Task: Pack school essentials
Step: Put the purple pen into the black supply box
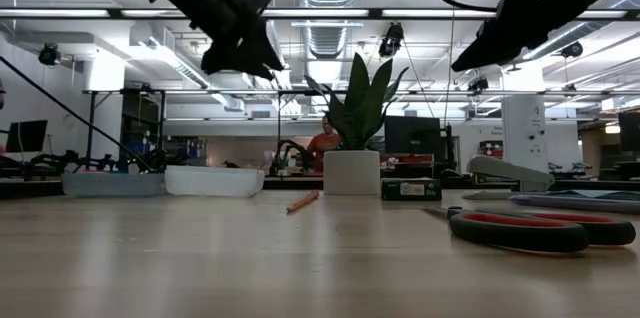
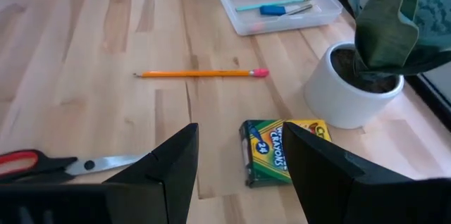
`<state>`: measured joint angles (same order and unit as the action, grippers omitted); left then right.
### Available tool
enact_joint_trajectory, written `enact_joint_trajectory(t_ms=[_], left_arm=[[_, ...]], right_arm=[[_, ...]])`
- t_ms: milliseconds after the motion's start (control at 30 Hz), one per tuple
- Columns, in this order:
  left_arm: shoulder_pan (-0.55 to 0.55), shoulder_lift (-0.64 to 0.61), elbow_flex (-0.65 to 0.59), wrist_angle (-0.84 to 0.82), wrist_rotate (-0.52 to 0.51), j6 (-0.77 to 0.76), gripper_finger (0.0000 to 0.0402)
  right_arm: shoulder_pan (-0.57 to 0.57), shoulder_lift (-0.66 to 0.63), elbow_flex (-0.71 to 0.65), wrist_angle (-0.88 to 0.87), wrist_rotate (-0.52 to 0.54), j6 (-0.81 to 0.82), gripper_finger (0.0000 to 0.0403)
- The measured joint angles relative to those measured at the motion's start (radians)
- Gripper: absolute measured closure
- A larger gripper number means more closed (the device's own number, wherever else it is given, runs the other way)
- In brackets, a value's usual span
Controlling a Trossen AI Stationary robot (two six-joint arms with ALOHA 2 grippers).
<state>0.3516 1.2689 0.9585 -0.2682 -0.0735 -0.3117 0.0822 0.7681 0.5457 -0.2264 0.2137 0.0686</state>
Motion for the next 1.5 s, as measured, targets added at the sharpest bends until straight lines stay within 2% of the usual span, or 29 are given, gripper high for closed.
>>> enact_joint_trajectory(t_ms=[233, 400, 600, 733, 833, 1000, 1267, 1500], left_arm=[[-0.113, -0.011, -0.003, 0.046, -0.014, 0.165, 0.0265], [-0.182, -0.013, -0.038, 0.166, -0.014, 0.326, 0.0265], [-0.212, -0.013, -0.118, 0.423, -0.010, 0.513, 0.0265], [-0.204, -0.013, -0.175, 0.603, -0.011, 0.637, 0.0265], [-0.191, -0.013, -0.197, 0.671, -0.011, 0.706, 0.0265], [-0.172, -0.017, -0.219, 0.724, -0.011, 0.763, 0.0265], [-0.154, -0.073, -0.272, 0.732, -0.011, 0.768, 0.0265], [-0.155, -0.175, -0.350, 0.763, -0.010, 0.765, 0.0265]], right_arm=[[0.000, 0.006, 0.000, 0.001, 0.000, 0.156, 0.0209], [0.000, 0.029, 0.000, 0.027, 0.000, 0.286, 0.0209], [0.000, 0.088, 0.019, 0.113, -0.001, 0.369, 0.0209], [-0.001, 0.145, 0.073, 0.106, 0.000, 0.395, 0.0209], [-0.001, 0.194, 0.120, 0.095, -0.001, 0.405, 0.0209], [-0.005, 0.286, 0.240, -0.071, -0.004, 0.418, 0.0209], [-0.048, 0.452, 0.436, -0.390, -0.005, 0.429, 0.0209], [-0.089, 0.557, 0.542, -0.557, -0.093, 0.423, 0.0209]])
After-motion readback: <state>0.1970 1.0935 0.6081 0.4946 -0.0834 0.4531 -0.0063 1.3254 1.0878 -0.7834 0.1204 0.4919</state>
